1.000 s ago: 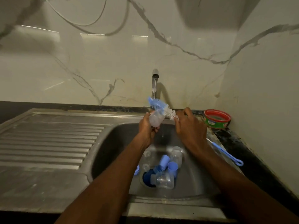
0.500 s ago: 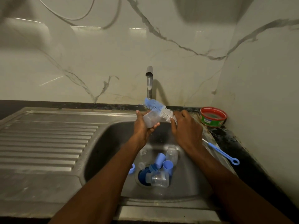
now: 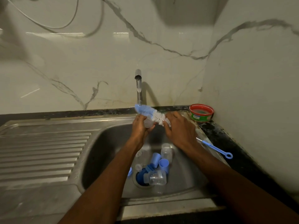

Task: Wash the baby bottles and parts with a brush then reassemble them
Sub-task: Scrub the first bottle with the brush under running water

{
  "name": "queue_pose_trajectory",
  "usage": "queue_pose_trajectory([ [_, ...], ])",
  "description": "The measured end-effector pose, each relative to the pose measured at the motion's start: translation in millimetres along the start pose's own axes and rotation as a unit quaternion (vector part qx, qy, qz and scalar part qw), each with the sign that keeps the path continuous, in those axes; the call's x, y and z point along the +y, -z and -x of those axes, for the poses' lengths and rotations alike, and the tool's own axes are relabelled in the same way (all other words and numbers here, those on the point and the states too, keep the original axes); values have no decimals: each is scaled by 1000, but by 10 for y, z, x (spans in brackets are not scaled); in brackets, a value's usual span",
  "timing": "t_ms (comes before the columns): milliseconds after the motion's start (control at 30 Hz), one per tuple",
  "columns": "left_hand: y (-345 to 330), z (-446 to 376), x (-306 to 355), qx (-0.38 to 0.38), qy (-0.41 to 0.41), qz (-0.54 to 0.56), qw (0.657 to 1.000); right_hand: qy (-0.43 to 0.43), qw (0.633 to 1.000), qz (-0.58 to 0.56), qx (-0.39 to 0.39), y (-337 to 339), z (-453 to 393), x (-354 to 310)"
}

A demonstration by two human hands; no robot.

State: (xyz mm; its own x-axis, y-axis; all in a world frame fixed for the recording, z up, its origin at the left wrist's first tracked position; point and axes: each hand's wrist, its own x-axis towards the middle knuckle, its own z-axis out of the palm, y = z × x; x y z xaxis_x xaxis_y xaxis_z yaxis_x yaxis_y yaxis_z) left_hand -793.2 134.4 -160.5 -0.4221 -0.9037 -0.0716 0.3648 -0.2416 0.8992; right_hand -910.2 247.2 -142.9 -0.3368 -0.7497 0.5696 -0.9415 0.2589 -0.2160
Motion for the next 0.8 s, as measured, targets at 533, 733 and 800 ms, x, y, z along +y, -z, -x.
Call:
queue_pose_trajectory([
  [533, 7, 107, 56, -24, -27, 15, 999, 18, 1000, -9, 14, 107, 17, -44],
  [733, -14, 96, 49, -46, -41, 18, 998, -22, 999, -4, 24, 111, -27, 8],
  [800, -16, 83, 36, -40, -44, 9, 998, -45, 999, -12, 21, 128, -22, 55],
])
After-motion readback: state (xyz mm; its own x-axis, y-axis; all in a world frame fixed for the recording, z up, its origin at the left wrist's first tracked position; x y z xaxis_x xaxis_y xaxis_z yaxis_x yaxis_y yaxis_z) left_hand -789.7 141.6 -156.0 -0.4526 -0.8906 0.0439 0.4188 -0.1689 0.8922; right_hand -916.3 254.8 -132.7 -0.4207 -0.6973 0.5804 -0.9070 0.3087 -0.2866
